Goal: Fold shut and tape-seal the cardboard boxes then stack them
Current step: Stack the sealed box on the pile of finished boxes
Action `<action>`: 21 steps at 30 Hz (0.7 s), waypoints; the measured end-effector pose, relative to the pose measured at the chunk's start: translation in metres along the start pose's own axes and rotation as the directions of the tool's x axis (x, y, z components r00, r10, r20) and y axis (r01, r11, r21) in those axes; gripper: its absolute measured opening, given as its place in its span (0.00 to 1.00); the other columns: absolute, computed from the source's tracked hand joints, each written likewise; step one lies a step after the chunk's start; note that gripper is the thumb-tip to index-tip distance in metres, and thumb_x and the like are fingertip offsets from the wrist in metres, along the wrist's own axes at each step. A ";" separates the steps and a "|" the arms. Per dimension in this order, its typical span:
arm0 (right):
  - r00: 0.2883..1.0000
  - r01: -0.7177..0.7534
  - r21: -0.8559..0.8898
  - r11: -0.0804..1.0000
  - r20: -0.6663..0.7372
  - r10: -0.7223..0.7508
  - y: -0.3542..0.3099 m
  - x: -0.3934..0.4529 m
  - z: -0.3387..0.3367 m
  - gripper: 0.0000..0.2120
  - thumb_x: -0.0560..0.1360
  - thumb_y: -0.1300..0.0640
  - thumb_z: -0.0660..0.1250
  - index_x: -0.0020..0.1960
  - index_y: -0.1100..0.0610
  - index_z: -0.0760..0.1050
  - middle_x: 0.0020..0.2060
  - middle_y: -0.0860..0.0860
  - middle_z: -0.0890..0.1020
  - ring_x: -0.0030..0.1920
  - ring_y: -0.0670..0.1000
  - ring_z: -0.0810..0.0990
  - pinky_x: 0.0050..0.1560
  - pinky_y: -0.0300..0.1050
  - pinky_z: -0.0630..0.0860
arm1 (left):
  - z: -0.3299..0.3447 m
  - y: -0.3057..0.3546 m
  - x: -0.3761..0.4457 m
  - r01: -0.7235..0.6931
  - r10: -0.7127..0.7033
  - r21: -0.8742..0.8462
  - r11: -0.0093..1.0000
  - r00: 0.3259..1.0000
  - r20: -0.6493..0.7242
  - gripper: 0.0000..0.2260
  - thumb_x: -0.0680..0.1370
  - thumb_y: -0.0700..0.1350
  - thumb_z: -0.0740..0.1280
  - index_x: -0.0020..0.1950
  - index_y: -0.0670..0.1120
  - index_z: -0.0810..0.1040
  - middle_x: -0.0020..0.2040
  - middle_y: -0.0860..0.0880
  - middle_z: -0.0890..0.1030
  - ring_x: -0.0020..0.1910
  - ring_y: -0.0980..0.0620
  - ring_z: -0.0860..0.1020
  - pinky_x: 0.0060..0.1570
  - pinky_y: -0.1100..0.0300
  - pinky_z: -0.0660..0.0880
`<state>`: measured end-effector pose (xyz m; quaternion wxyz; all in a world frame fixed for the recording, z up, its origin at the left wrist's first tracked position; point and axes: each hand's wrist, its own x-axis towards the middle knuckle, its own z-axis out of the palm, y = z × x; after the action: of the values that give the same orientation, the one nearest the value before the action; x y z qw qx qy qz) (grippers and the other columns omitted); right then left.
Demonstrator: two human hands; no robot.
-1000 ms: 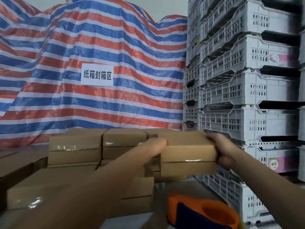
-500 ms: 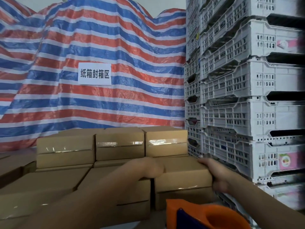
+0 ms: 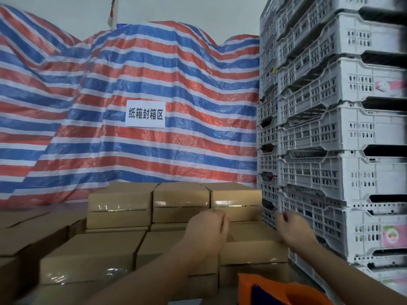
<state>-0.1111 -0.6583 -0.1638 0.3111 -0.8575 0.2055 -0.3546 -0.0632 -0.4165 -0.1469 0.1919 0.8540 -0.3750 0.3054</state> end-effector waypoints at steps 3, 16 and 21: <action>0.991 0.132 0.048 0.990 -0.024 -0.131 -0.033 -0.018 -0.012 0.07 0.81 0.54 0.64 0.45 0.52 0.73 0.39 0.51 0.80 0.39 0.47 0.79 0.35 0.42 0.74 | -0.032 -0.003 -0.019 -0.037 0.034 0.073 0.997 0.998 0.046 0.18 0.84 0.56 0.52 0.39 0.54 0.72 0.36 0.53 0.77 0.35 0.57 0.76 0.39 0.57 0.76; 0.913 0.311 0.256 0.915 0.186 -0.362 -0.208 -0.186 0.019 0.22 0.83 0.56 0.61 0.33 0.65 0.74 0.24 0.54 0.76 0.24 0.47 0.75 0.32 0.42 0.72 | -0.174 -0.045 -0.155 0.073 -0.074 -0.021 0.997 0.997 -0.027 0.08 0.80 0.45 0.60 0.44 0.48 0.76 0.41 0.52 0.77 0.41 0.54 0.76 0.43 0.55 0.76; 0.855 0.258 0.409 0.875 0.326 -0.404 -0.245 -0.230 0.049 0.09 0.78 0.67 0.65 0.43 0.57 0.70 0.37 0.55 0.76 0.34 0.52 0.76 0.30 0.38 0.72 | -0.197 -0.072 -0.204 0.214 -0.219 -0.091 0.973 0.975 -0.046 0.07 0.78 0.47 0.63 0.45 0.48 0.79 0.41 0.52 0.80 0.41 0.55 0.77 0.43 0.58 0.76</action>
<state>-0.1955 -0.3306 -0.1354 0.4274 -0.8647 -0.0824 -0.2509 -0.1916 -0.1531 -0.1437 0.2708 0.8718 -0.2870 0.2903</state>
